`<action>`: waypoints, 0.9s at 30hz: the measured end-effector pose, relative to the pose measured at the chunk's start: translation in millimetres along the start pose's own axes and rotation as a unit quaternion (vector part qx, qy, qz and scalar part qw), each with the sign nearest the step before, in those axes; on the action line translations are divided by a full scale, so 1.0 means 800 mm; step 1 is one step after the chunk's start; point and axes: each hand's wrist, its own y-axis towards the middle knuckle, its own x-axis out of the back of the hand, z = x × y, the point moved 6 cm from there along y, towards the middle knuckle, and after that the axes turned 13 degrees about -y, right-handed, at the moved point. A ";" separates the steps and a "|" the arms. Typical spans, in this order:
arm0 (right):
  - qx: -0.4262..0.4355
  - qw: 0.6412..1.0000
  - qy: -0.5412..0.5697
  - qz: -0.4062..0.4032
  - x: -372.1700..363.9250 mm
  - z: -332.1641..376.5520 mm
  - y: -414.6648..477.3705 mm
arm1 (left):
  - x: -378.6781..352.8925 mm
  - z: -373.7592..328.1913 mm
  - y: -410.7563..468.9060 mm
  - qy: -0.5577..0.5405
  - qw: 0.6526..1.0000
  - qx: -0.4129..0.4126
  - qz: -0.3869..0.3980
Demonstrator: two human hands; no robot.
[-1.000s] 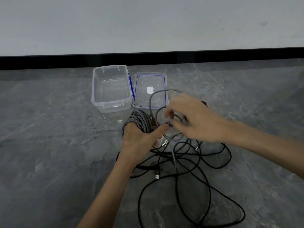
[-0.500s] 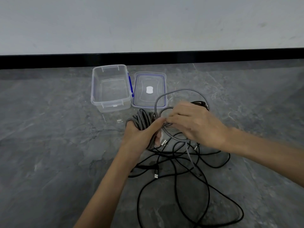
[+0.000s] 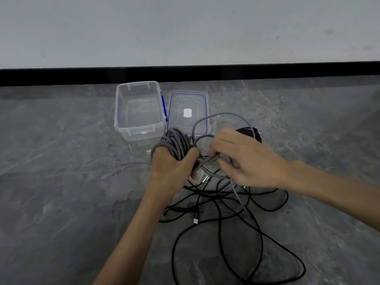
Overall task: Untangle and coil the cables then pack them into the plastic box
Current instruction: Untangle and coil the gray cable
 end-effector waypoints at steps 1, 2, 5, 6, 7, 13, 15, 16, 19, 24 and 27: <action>-0.023 0.999 0.021 0.036 -0.001 0.000 0.002 | -0.001 0.002 -0.002 0.006 1.000 0.002 0.007; -0.049 0.995 0.048 0.068 -0.003 0.000 0.003 | -0.002 0.005 -0.005 0.007 1.000 0.006 0.012; -0.115 0.977 0.138 0.113 -0.007 -0.001 0.012 | -0.008 0.010 -0.010 -0.011 1.000 0.017 0.024; -0.140 0.970 0.161 0.120 -0.010 -0.003 0.014 | -0.010 0.010 -0.010 -0.012 0.999 0.009 0.034; -0.164 0.962 0.180 0.128 -0.014 -0.006 0.014 | -0.011 0.010 -0.009 -0.007 0.999 -0.001 0.044; -0.229 0.929 0.261 0.127 -0.020 -0.014 0.005 | -0.006 0.019 -0.005 0.024 0.997 -0.016 0.079; -0.217 0.931 0.257 0.141 -0.020 -0.007 0.006 | -0.007 0.021 -0.005 0.019 0.997 -0.014 0.079; -0.212 0.934 0.248 0.146 -0.020 -0.003 0.005 | -0.007 0.021 -0.006 0.019 0.997 -0.010 0.075; -0.247 0.916 0.293 0.121 -0.018 -0.003 0.001 | -0.008 0.015 -0.007 0.012 0.998 -0.020 0.061; -0.283 0.877 0.380 0.077 -0.013 0.004 0.000 | -0.004 -0.002 -0.006 0.018 0.998 -0.042 0.030; -0.270 0.887 0.369 0.066 -0.011 0.007 0.001 | 0.002 -0.009 -0.001 0.014 0.998 -0.061 0.015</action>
